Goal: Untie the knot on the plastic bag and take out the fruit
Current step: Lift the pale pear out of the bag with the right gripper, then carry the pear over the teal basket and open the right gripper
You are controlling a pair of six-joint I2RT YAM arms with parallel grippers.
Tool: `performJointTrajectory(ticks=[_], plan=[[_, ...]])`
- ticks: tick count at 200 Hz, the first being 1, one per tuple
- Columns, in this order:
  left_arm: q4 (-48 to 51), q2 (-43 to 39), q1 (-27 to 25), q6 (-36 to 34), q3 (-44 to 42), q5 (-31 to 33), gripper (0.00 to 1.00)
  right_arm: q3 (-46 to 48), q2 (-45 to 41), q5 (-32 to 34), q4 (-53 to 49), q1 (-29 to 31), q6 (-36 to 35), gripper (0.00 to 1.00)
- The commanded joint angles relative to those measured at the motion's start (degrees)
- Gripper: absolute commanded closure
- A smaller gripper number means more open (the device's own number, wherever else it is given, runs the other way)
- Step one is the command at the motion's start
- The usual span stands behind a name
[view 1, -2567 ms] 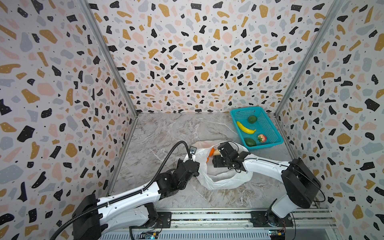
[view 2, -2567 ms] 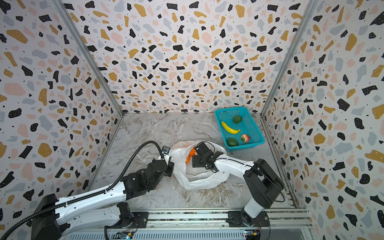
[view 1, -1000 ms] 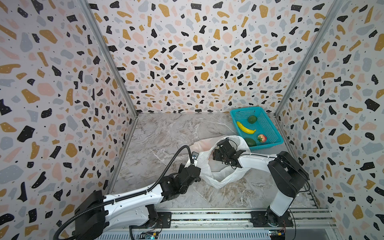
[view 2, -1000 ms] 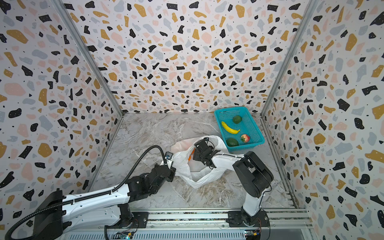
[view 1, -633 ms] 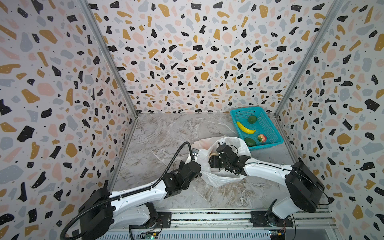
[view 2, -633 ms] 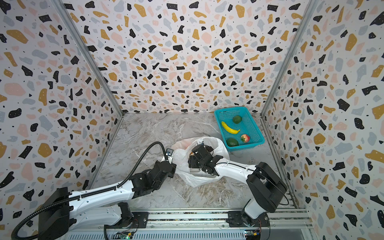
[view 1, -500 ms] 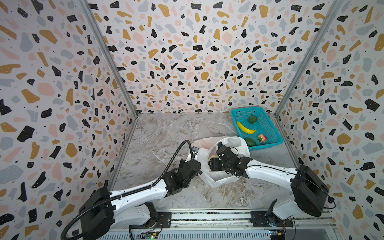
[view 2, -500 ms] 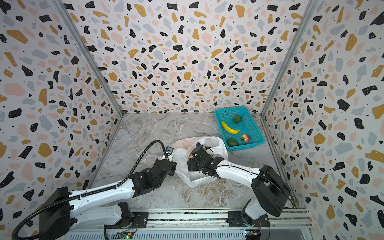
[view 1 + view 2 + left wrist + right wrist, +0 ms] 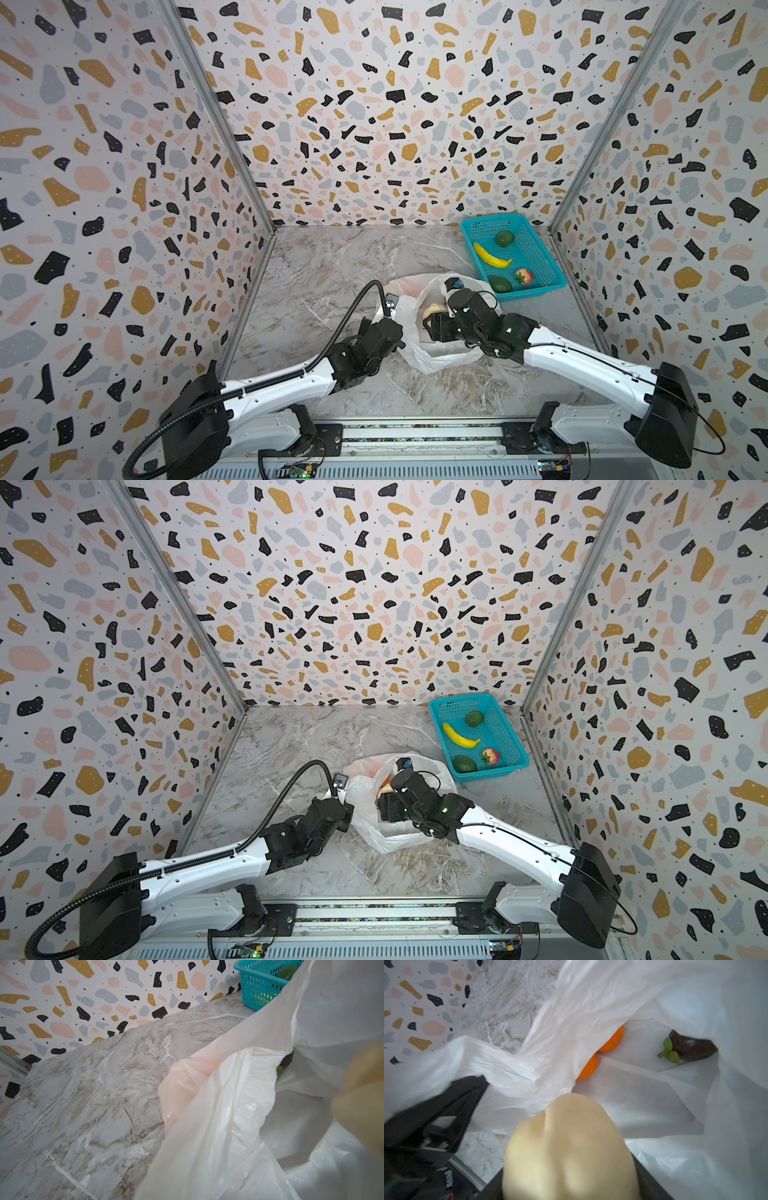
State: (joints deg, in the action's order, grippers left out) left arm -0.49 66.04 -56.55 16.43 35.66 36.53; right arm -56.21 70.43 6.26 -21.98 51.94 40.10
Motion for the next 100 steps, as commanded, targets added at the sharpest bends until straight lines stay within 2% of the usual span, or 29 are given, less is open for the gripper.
performJointTrajectory(ticks=[1, 79, 100], plan=[[-1.4, 0.3, 0.4, -0.7, 0.9, 0.6, 1.0, -6.8, -2.7, 1.2, -5.2, -3.0, -2.2, 0.45], [-1.0, 0.1, 0.4, -1.3, 0.4, 0.0, 1.0, -13.1, -2.0, -12.8, -1.1, -28.6, -9.4, 0.45], [-1.1, -0.1, 0.4, -1.4, 0.4, 0.1, 1.0, -13.5, -0.2, -13.8, 1.0, -33.8, -11.1, 0.45]])
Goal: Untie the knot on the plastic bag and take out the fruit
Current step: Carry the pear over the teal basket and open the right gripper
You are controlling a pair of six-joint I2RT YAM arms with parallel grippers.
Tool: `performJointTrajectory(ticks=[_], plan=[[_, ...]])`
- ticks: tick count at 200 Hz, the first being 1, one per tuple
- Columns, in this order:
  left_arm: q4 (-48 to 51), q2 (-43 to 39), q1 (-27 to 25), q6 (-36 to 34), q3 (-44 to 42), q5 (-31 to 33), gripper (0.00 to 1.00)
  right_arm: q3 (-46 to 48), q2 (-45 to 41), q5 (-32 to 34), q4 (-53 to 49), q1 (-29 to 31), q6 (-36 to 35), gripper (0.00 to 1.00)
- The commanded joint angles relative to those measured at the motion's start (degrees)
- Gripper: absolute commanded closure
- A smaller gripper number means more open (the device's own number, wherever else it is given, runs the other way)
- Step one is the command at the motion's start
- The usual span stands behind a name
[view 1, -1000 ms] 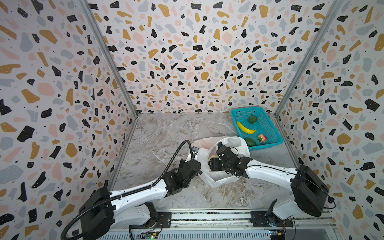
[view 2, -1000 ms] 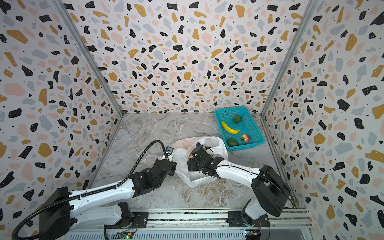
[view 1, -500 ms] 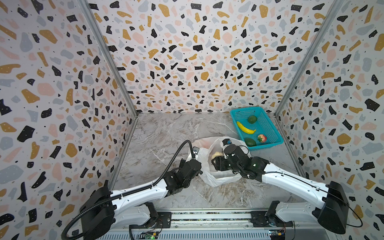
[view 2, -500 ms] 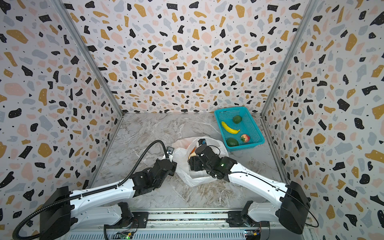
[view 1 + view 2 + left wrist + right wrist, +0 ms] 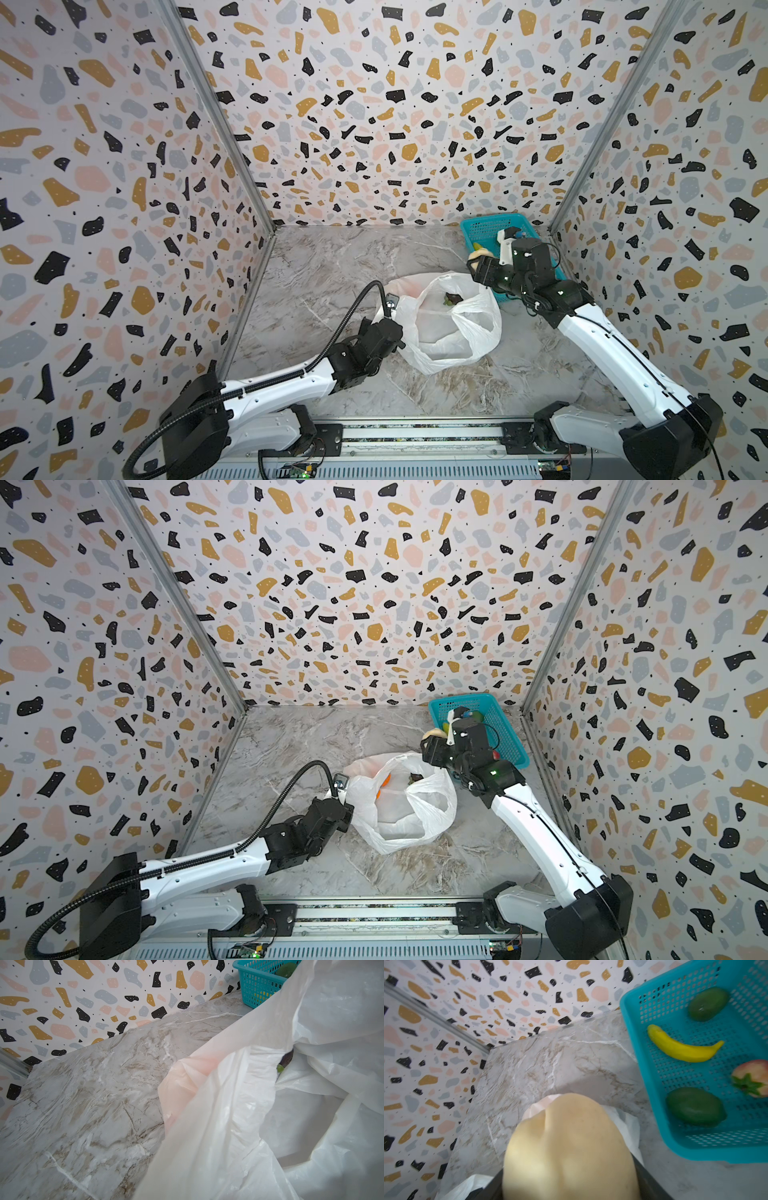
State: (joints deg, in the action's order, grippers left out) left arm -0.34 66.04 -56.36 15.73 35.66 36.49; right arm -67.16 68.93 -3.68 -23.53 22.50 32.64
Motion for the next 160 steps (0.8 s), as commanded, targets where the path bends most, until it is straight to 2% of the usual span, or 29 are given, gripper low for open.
performJointTrajectory(ticks=[1, 29, 55, 117, 160], plan=[[-1.3, -0.1, 0.2, -0.7, 0.5, 0.2, 1.0, -2.5, 1.4, -3.9, 2.7, -4.6, -3.7, 0.45], [-1.7, -0.2, 0.2, -1.0, 0.4, 0.0, 1.0, 0.7, 6.1, -6.5, 10.2, -13.6, -3.4, 0.45], [-2.4, -0.2, 0.2, -1.7, 0.5, -0.5, 1.0, 0.9, 12.9, -5.5, 15.7, -18.4, -4.1, 0.45], [-1.5, -0.8, 0.3, -1.5, 0.5, -0.3, 1.0, -13.0, 35.5, -4.2, 17.4, -23.2, -9.1, 0.44], [-1.4, -0.7, 0.3, -2.3, 0.8, 0.0, 1.0, -22.0, 44.5, -1.5, 10.4, -23.3, -11.5, 0.25]])
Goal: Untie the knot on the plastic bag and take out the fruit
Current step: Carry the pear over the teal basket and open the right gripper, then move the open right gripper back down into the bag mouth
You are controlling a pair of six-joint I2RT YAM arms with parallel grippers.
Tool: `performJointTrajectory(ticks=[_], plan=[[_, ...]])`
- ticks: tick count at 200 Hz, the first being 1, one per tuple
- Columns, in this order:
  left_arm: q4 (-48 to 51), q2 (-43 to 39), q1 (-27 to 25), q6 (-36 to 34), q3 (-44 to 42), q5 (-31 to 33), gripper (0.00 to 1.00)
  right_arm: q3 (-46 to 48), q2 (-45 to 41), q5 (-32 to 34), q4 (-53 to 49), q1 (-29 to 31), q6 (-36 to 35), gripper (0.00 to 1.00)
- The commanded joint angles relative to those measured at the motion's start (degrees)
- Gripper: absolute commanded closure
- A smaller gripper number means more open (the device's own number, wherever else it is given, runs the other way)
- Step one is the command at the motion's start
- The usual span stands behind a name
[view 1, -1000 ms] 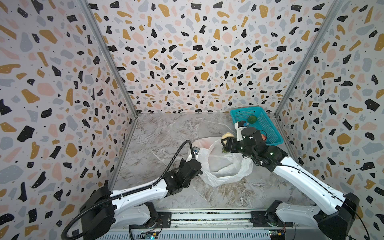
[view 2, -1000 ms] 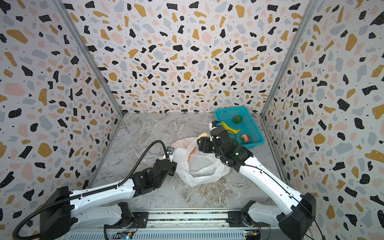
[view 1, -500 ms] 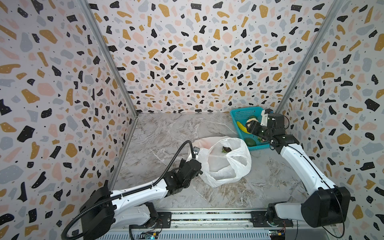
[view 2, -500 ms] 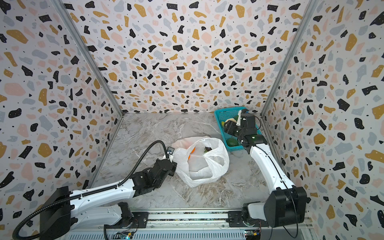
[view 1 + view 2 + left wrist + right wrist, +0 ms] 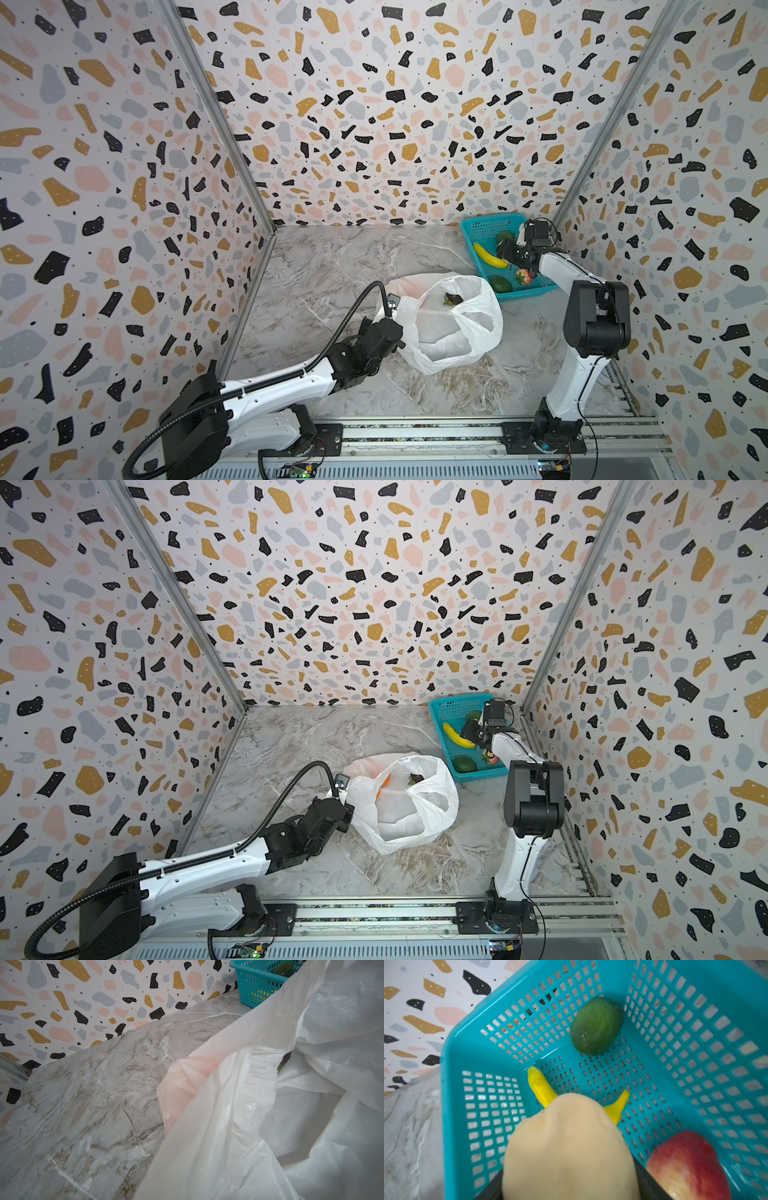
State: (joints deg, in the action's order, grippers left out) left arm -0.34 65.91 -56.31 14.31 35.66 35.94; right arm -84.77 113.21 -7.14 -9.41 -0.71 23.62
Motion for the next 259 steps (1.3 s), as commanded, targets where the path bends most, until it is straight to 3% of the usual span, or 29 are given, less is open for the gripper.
performJointTrajectory(ticks=[1, 96, 156, 192, 259], plan=[[-1.4, -0.6, 0.2, -0.9, 0.8, 0.5, 1.0, -4.3, 0.2, 1.9, -3.8, -0.1, -2.5, 0.25], [-0.8, -1.1, 0.3, -1.7, 0.4, 1.5, 1.0, -0.8, -7.4, 2.6, -6.0, 0.7, -2.9, 0.17], [-0.9, -1.5, 0.6, -2.0, 0.3, 2.1, 1.0, 1.9, -17.8, -2.6, -10.9, 3.7, -2.3, 0.15], [-0.4, -2.0, 0.7, -2.3, 0.2, 3.1, 1.0, 4.0, -27.8, -5.7, -16.5, 11.4, -0.7, 0.16], [0.4, -3.0, 0.9, -1.7, 0.0, 3.7, 1.0, 9.7, -37.8, -0.2, -20.5, 36.5, 8.3, 0.18]])
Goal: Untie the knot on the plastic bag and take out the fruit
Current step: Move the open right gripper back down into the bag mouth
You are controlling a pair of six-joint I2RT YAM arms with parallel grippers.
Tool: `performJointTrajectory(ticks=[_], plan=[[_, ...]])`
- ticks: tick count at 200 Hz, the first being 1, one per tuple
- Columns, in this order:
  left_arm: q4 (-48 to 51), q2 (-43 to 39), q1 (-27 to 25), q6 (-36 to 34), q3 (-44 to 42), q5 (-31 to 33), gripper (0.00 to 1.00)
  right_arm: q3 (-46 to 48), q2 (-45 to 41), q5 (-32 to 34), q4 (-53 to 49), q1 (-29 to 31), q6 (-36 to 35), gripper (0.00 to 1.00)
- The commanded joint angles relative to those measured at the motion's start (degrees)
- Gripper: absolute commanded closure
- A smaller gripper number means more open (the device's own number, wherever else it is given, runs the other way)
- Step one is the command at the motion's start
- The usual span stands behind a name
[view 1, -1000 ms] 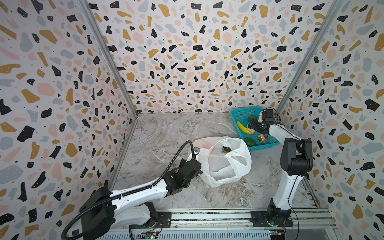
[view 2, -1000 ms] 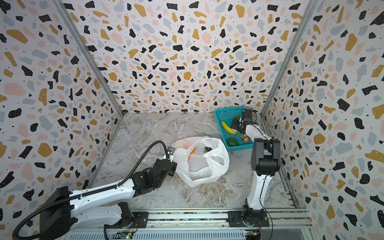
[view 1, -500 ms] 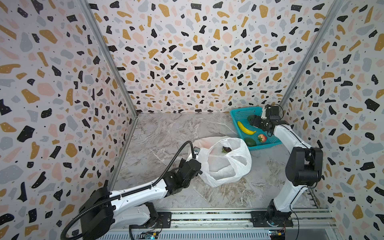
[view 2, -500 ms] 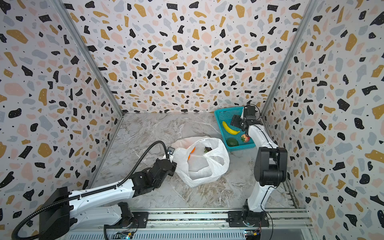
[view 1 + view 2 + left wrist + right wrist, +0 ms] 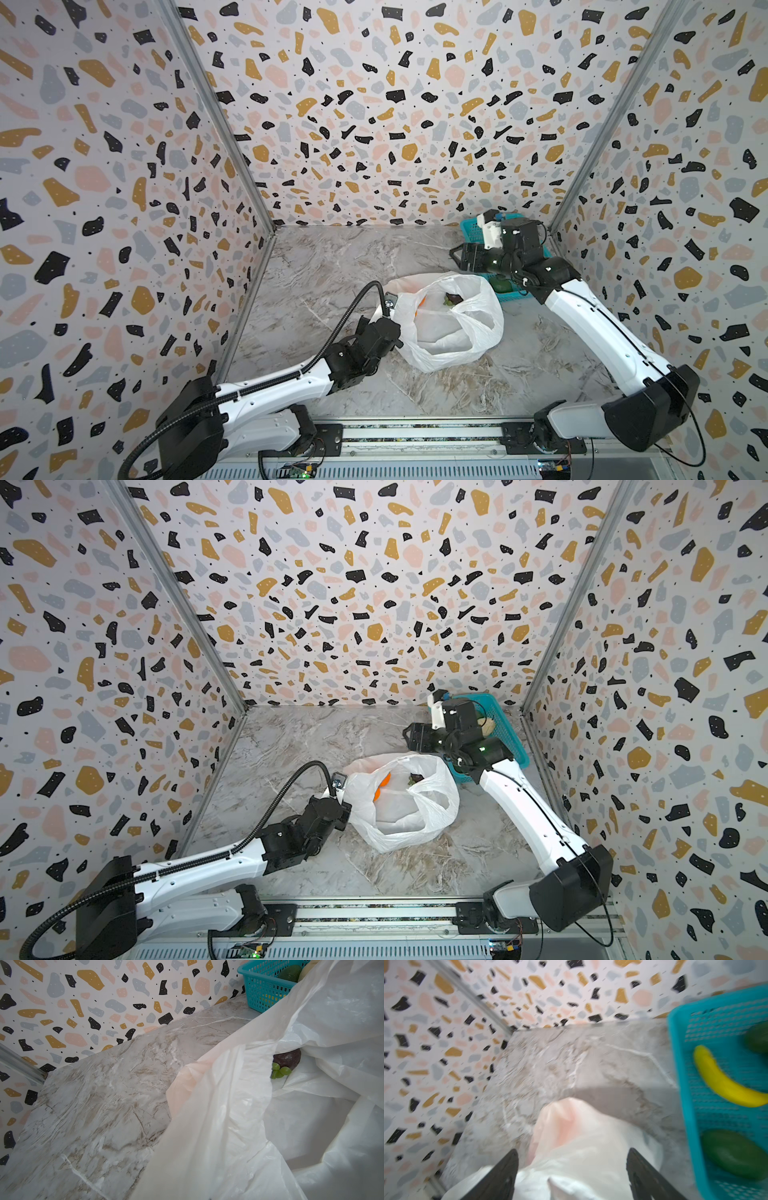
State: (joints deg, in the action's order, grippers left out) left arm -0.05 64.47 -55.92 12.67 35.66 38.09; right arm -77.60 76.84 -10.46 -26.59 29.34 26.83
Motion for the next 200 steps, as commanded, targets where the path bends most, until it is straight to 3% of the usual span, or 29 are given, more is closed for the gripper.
performJointTrajectory(ticks=[1, 24, 55, 91, 134, 200], plan=[[0.2, -1.6, 0.5, -0.1, 0.0, 1.5, 1.0, 2.7, -1.4, 3.2, -3.3, 6.7, 5.2, 0.18], [1.6, -2.4, 0.6, 0.4, 0.2, 1.7, 1.0, 5.7, -1.0, 5.9, -1.5, 13.6, 6.9, 0.19], [3.7, -3.8, 0.7, 1.0, 0.2, 1.8, 1.0, 11.6, 0.1, 9.3, 2.5, 18.3, 7.0, 0.19], [6.3, -6.0, 0.7, 2.3, -0.8, 1.7, 1.0, 18.9, 4.6, 11.3, 10.2, 19.3, 6.1, 0.21], [9.4, -8.3, 0.7, 4.8, -2.3, -0.3, 1.0, 18.7, 15.0, 12.4, 17.7, 19.3, 5.5, 0.23], [11.6, -10.2, 0.6, 6.1, -2.8, -1.8, 1.0, 17.8, 23.4, 17.2, 27.0, 19.3, 13.1, 0.22]])
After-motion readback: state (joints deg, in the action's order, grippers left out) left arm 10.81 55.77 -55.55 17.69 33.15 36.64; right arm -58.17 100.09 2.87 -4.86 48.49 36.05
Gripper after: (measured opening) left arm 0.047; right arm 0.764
